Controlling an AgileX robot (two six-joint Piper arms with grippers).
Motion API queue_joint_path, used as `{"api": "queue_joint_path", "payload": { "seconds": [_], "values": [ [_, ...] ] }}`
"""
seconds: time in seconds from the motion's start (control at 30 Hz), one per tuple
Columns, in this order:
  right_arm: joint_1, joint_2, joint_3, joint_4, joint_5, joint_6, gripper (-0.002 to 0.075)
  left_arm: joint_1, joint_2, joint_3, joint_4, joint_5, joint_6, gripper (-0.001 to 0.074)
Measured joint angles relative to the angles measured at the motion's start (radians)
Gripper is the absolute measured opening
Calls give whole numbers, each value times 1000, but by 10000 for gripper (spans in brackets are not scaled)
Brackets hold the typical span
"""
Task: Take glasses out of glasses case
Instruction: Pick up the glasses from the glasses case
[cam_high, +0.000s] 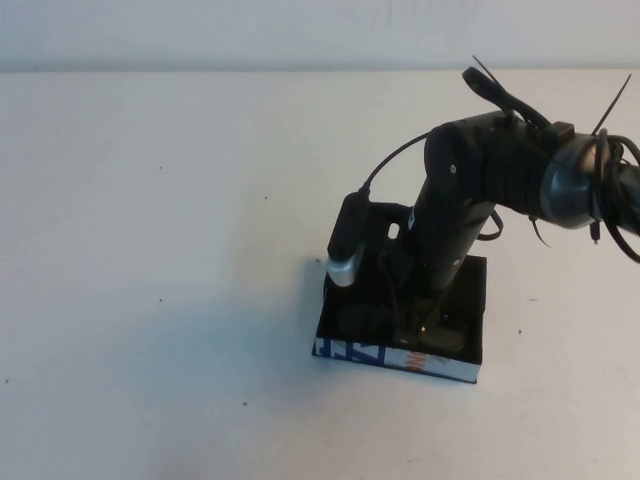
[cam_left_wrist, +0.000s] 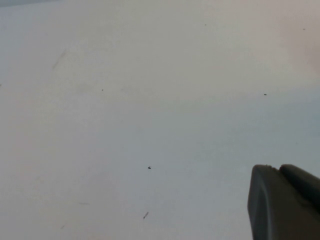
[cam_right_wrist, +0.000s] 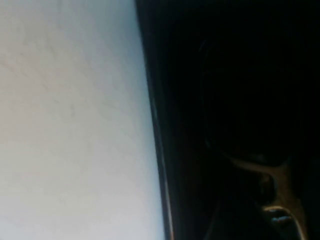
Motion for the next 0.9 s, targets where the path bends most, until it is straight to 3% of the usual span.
{"api": "queue_joint_path", "payload": {
  "seconds": [0.27,0.67,0.77,0.9],
  "values": [
    [0,5,-40,-12,0,0,365,0,0,0,0,0,0,-4],
    [0,23,-50,-10,0,0,368,0,0,0,0,0,0,-4],
    [-2,30,-57,-19,-11,0,327,0,0,0,0,0,0,-4],
    [-6,31,-68,-20,-5,4,174,0,0,0,0,0,0,-4]
  ]
}}
